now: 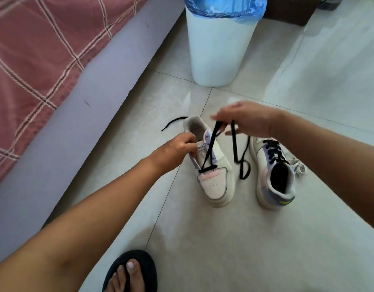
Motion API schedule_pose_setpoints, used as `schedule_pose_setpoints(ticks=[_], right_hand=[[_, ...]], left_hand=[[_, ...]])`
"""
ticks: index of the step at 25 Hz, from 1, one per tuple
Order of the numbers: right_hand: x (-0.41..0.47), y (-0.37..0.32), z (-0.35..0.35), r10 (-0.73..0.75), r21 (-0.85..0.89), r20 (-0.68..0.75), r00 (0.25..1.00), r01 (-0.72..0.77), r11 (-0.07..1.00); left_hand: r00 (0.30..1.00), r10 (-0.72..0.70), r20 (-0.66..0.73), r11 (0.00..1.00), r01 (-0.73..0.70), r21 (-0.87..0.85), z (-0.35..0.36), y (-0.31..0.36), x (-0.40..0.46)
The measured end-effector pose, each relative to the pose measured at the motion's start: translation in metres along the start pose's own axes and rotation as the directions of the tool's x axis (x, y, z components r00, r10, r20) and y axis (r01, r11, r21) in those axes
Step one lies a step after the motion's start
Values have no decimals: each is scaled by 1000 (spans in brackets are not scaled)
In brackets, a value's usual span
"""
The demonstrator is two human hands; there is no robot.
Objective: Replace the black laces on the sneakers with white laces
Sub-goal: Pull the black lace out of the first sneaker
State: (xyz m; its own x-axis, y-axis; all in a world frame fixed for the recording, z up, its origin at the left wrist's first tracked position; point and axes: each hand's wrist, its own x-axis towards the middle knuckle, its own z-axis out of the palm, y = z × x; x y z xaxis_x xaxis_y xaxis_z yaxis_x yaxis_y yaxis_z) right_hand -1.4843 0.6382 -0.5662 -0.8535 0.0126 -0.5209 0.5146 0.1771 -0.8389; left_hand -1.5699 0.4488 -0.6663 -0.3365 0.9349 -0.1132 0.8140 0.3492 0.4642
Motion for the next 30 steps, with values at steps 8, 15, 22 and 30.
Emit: schedule_pose_setpoints(ticks=[8,15,22,30], right_hand=[[22,-33,-52,-48,351,-405,913,204,914],[25,65,30,-237,-752,-266,934,-48,657],[30,93,65,-489,-993,34,872,86,84],[8,108,62,-493,-961,230,839,275,19]], left_hand=[[994,-113,7,958,111,-266,13,-7,-17],[748,-647,147,676,652,-344,33,20,-53],[532,-703,472,451,847,-282,21,42,-36],[432,-595,678,639,765,73,7,32,-25]])
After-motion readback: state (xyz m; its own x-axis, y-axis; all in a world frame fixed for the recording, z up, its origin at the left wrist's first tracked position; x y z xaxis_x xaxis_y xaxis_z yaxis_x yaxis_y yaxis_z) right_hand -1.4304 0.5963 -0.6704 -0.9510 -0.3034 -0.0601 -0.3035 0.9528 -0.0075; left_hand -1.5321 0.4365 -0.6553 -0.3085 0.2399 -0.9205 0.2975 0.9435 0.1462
